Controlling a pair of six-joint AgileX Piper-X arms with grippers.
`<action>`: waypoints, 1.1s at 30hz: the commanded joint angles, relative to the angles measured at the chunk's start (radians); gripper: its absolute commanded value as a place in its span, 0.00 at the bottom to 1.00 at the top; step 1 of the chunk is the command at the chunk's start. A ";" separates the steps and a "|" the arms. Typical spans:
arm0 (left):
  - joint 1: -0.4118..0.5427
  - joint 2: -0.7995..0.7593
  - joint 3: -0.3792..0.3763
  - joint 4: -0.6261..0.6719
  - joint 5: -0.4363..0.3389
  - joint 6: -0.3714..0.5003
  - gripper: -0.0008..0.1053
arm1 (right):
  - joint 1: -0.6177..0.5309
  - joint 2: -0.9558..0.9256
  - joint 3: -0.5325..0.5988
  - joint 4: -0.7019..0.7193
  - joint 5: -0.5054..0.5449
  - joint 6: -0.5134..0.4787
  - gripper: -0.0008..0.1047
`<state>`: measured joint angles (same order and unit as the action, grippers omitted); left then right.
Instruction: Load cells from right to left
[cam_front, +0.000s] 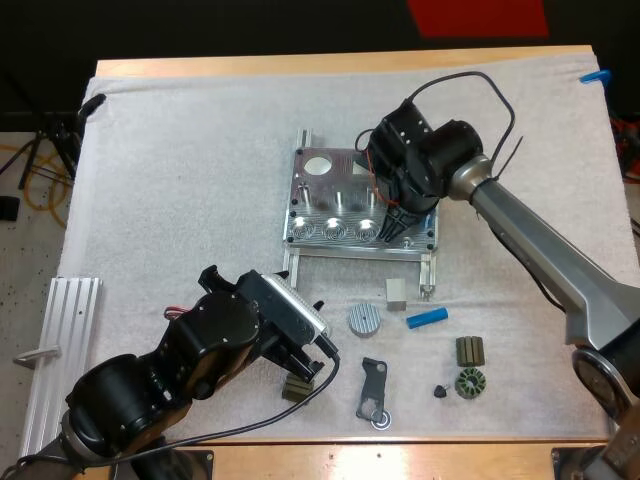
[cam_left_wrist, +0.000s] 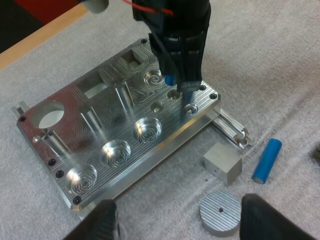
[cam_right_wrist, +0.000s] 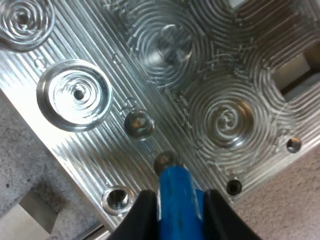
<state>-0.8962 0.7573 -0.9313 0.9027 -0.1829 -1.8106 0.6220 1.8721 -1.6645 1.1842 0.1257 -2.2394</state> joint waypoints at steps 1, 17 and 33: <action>0.001 -0.008 -0.002 -0.018 0.000 -0.002 0.50 | 0.000 0.011 -0.011 -0.004 0.007 -0.010 0.01; 0.001 -0.008 -0.002 -0.018 0.000 -0.002 0.50 | 0.000 0.046 -0.011 -0.030 0.011 -0.010 0.01; 0.001 -0.008 -0.002 -0.018 0.000 -0.002 0.50 | 0.000 0.046 0.004 -0.018 0.011 -0.010 0.01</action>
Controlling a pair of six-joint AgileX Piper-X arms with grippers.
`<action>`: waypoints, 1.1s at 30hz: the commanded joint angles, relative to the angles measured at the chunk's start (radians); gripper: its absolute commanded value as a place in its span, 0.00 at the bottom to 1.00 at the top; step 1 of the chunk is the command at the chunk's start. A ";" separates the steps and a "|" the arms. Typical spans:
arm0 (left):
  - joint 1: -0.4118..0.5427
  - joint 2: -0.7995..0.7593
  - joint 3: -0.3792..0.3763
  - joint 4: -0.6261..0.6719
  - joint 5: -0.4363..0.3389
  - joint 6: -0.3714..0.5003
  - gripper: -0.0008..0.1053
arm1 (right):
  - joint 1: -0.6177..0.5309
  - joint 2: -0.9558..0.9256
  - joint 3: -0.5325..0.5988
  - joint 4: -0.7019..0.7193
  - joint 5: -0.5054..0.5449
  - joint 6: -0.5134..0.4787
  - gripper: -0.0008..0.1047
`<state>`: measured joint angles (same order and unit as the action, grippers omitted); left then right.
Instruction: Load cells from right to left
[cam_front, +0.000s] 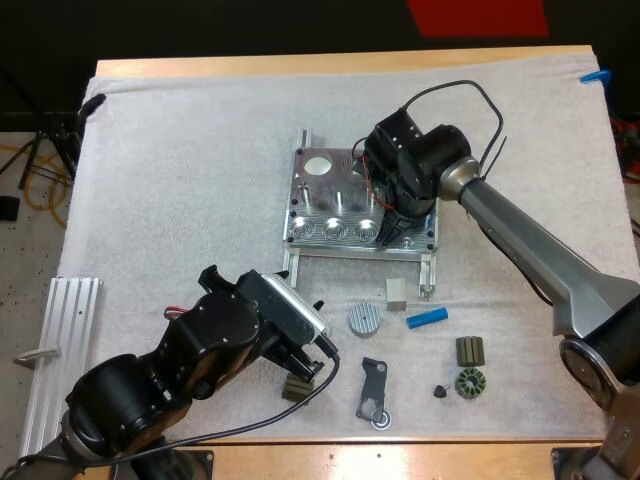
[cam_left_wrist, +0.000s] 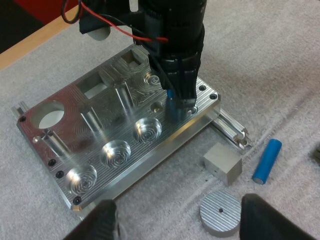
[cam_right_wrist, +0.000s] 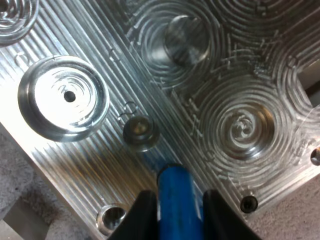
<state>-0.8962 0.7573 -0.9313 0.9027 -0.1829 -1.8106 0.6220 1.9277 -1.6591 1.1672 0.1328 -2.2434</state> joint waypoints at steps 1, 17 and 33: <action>0.001 -0.008 -0.002 -0.018 0.000 -0.002 0.50 | 0.000 -0.009 -0.002 -0.002 0.004 -0.006 0.01; 0.001 -0.008 -0.002 -0.018 0.000 -0.002 0.50 | 0.000 0.042 0.001 0.000 0.004 -0.006 0.01; 0.001 -0.008 -0.002 -0.018 0.000 -0.002 0.50 | 0.000 0.033 0.001 -0.004 0.004 0.061 0.46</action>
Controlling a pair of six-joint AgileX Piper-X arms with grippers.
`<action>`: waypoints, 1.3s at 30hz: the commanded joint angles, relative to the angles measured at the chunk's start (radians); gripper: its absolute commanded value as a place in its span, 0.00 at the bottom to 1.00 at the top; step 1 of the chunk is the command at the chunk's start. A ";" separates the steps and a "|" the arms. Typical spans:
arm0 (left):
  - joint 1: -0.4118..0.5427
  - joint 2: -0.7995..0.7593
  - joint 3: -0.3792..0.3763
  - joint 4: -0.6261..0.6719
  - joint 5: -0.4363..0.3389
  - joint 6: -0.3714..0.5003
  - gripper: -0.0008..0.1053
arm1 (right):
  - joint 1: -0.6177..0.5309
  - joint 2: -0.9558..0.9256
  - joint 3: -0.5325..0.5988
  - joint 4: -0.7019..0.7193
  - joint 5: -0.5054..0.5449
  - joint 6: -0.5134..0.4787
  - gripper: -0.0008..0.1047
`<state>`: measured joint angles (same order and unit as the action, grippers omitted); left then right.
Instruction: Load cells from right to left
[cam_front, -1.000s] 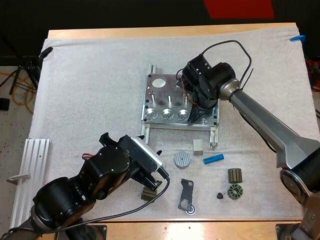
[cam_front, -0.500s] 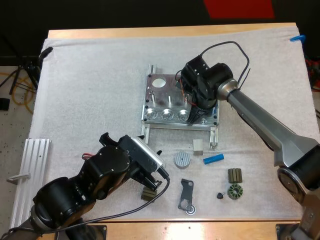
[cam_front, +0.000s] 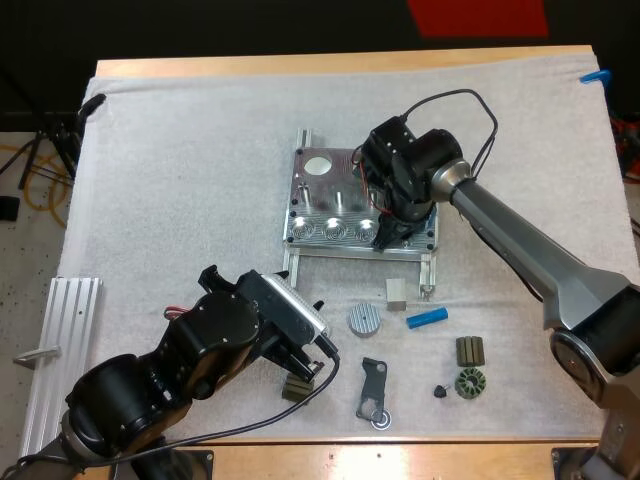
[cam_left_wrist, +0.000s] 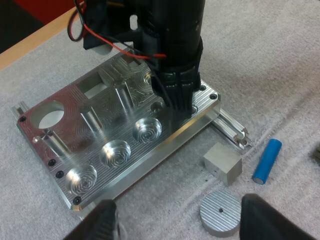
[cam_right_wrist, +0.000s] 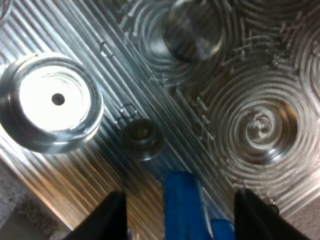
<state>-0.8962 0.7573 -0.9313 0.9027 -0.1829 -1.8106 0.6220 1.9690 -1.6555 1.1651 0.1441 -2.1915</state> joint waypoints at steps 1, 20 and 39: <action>0.001 -0.008 -0.002 -0.018 0.000 -0.002 0.50 | 0.000 -0.011 -0.003 -0.004 -0.007 0.014 0.45; 0.001 -0.008 -0.002 -0.018 0.000 -0.002 0.50 | 0.000 -0.097 -0.005 -0.074 0.139 0.019 0.44; 0.001 -0.008 -0.002 -0.018 0.000 -0.002 0.50 | -0.002 -0.159 -0.005 -0.065 0.223 0.042 0.44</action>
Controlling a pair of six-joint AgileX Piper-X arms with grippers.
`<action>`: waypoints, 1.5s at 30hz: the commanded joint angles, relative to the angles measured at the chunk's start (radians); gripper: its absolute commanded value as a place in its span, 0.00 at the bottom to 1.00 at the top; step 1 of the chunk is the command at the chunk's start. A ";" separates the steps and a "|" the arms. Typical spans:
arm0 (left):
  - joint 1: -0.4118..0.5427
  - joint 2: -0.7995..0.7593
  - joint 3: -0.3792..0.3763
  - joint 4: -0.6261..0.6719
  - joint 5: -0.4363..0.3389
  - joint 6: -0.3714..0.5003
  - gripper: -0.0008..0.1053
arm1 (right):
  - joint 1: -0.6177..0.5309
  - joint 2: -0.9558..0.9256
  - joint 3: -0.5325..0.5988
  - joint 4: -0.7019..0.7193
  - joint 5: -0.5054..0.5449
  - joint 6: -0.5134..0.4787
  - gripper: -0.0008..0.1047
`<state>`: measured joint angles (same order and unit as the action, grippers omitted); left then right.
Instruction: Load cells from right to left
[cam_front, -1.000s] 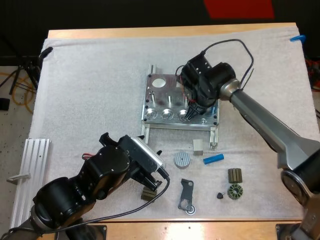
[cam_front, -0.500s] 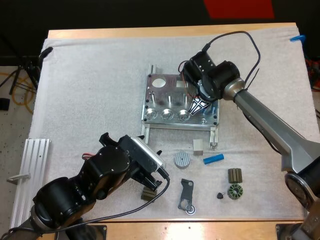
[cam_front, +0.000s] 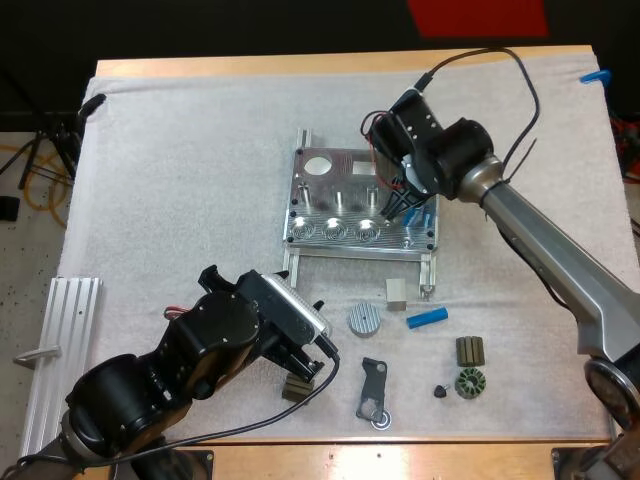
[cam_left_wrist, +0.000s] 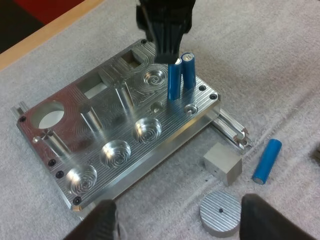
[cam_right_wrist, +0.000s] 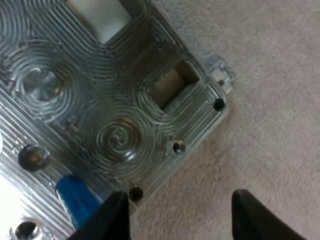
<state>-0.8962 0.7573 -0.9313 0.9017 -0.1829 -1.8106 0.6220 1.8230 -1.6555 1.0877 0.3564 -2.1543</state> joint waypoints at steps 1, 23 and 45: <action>0.001 -0.008 -0.002 -0.017 0.000 -0.002 0.50 | -0.002 -0.012 -0.005 0.017 0.011 0.005 0.44; 0.001 -0.008 -0.002 -0.017 0.000 -0.002 0.50 | -0.002 0.018 0.043 0.027 0.067 0.005 0.44; 0.001 -0.008 -0.002 -0.017 0.000 -0.002 0.50 | -0.002 0.021 0.043 0.027 -0.050 0.042 0.44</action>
<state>-0.8962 0.7573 -0.9313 0.9017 -0.1829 -1.8106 0.6220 1.8470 -1.6111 1.1197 0.3205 -2.1159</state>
